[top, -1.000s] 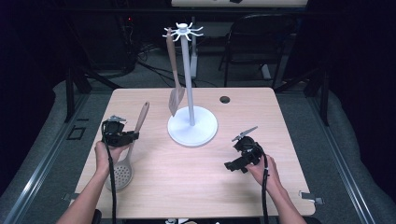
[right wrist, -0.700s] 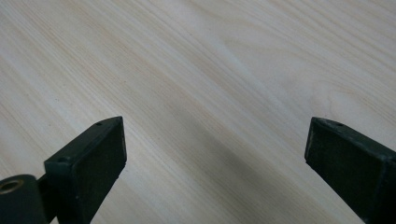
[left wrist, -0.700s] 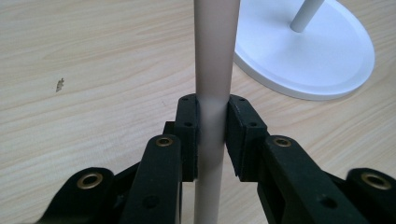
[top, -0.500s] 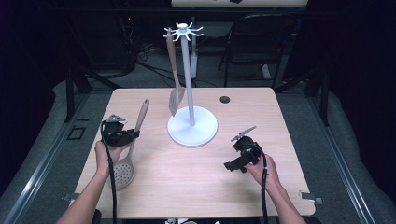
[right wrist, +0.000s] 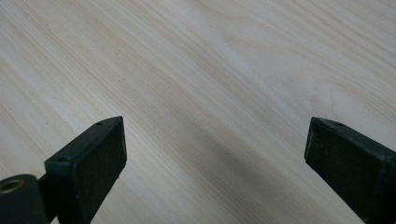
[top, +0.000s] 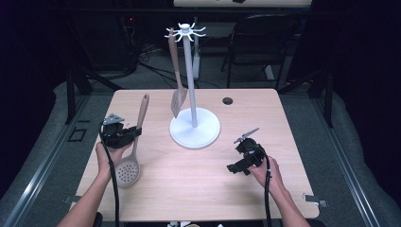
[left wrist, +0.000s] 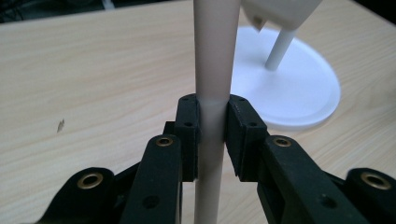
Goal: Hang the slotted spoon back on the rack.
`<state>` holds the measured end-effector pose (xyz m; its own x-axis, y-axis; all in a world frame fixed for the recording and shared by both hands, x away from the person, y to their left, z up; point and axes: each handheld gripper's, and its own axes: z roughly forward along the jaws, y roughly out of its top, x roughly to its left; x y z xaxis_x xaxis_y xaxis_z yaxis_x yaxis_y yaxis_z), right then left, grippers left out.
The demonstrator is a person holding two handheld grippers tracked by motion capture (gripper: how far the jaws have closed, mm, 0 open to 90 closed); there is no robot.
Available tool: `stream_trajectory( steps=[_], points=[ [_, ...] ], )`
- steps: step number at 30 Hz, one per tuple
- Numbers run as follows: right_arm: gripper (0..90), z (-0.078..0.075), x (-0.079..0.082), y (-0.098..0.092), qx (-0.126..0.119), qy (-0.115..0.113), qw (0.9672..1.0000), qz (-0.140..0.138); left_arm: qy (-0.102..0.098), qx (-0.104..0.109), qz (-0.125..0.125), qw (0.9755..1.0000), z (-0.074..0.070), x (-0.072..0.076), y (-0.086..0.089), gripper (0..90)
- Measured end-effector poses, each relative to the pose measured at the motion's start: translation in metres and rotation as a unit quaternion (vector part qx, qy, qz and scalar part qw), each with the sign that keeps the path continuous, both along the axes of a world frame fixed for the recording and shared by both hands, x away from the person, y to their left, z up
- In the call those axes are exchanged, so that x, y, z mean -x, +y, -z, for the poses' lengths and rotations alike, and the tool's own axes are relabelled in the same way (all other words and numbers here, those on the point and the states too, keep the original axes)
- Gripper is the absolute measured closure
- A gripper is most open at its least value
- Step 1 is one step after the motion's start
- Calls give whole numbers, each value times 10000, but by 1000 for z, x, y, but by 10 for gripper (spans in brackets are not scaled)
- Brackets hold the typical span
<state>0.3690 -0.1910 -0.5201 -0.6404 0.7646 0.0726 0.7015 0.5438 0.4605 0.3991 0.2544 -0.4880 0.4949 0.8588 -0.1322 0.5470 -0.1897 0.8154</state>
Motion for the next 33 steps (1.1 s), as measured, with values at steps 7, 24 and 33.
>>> stream_trajectory(
  steps=[7,24,33],
  points=[
    [51,-1,-1,0,100,43,9999,-63,-408,33,-89,9991,-14,8,-1,754],
    [52,1,-1,-1,40,73,10000,-37,-922,63,-61,9957,-44,11,-13,756],
    [51,0,-3,-5,195,71,9998,-58,-1094,136,13,9939,-61,5,-24,756]
  ],
)
